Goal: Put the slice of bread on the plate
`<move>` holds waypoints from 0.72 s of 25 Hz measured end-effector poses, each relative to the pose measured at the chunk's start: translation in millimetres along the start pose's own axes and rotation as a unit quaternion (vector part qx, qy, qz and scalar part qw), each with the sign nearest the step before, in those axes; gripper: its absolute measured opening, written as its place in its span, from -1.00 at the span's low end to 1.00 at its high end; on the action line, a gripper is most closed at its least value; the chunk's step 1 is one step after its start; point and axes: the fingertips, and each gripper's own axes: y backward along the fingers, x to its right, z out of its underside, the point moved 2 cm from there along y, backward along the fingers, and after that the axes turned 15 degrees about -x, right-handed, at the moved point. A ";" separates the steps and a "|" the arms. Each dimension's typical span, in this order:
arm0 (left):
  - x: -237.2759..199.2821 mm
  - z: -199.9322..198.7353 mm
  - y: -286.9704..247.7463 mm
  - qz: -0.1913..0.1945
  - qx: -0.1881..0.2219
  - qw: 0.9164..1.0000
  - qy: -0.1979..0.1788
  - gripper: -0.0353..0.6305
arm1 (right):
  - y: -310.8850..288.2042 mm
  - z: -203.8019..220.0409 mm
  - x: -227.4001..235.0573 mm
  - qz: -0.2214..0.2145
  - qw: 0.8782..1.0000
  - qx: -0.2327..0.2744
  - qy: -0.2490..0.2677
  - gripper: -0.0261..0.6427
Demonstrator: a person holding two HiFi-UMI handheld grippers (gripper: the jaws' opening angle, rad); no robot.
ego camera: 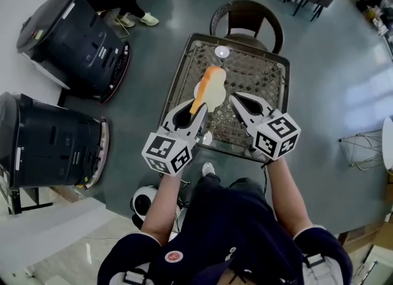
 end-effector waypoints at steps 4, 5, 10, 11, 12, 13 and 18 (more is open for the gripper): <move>-5.9 -2.3 -5.4 0.005 -0.004 1.000 0.001 -0.60 | -4.1 -3.9 6.9 0.005 1.000 0.000 -0.004 -0.90; -6.9 -3.2 -7.2 0.006 -0.006 1.000 0.000 -0.60 | -5.0 -5.8 9.3 0.006 1.000 0.002 -0.005 -0.90; -7.5 -2.0 -16.0 0.004 -0.012 1.000 0.000 -0.61 | -8.3 -4.9 17.9 0.001 1.000 0.004 -0.009 -0.90; -6.0 -2.3 -17.8 0.003 -0.013 1.000 -0.001 -0.61 | -8.1 -4.0 20.2 -0.001 1.000 0.003 -0.009 -0.90; -4.6 -3.4 -19.4 0.001 -0.012 1.000 -0.002 -0.61 | -7.9 -3.9 22.5 -0.003 1.000 0.002 -0.009 -0.90; -3.6 -4.9 -20.8 -0.001 -0.012 1.000 -0.002 -0.61 | -7.8 -4.4 24.5 -0.006 1.000 0.002 -0.009 -0.90; -0.7 -7.4 -29.5 -0.018 -0.012 1.000 0.001 -0.61 | -7.8 -5.2 36.0 -0.025 1.000 0.003 -0.011 -0.90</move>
